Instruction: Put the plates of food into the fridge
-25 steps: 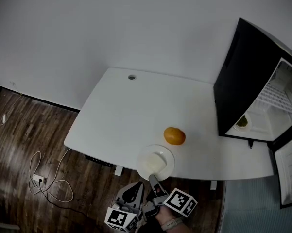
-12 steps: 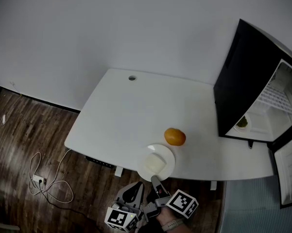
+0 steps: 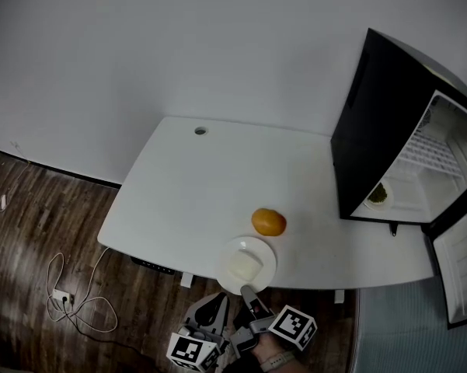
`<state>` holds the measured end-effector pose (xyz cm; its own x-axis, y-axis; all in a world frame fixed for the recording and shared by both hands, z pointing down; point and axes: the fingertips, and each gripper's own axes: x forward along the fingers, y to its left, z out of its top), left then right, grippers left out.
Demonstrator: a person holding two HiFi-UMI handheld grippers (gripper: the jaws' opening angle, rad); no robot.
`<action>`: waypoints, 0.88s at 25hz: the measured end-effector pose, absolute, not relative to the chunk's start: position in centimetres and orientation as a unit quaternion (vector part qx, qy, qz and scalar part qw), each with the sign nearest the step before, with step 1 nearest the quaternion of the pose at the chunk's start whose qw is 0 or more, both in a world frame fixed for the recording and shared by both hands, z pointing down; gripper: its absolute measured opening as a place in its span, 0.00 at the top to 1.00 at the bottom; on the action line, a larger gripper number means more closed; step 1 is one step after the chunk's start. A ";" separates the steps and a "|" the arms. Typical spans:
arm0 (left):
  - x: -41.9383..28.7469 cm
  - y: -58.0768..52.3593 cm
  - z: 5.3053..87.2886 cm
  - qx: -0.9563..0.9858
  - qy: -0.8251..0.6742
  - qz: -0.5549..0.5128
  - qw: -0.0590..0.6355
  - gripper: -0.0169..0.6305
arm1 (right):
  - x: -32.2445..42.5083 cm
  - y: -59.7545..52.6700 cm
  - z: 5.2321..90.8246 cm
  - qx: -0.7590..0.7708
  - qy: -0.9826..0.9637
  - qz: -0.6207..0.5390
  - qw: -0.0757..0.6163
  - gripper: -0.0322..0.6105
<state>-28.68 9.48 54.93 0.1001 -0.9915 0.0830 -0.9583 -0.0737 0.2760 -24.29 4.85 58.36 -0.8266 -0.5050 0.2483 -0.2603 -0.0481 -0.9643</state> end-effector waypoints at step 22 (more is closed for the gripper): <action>-18.8 3.4 51.9 0.808 -0.576 -0.054 0.110 0.96 | -13.1 0.3 55.9 -0.346 0.643 -0.662 0.172 0.92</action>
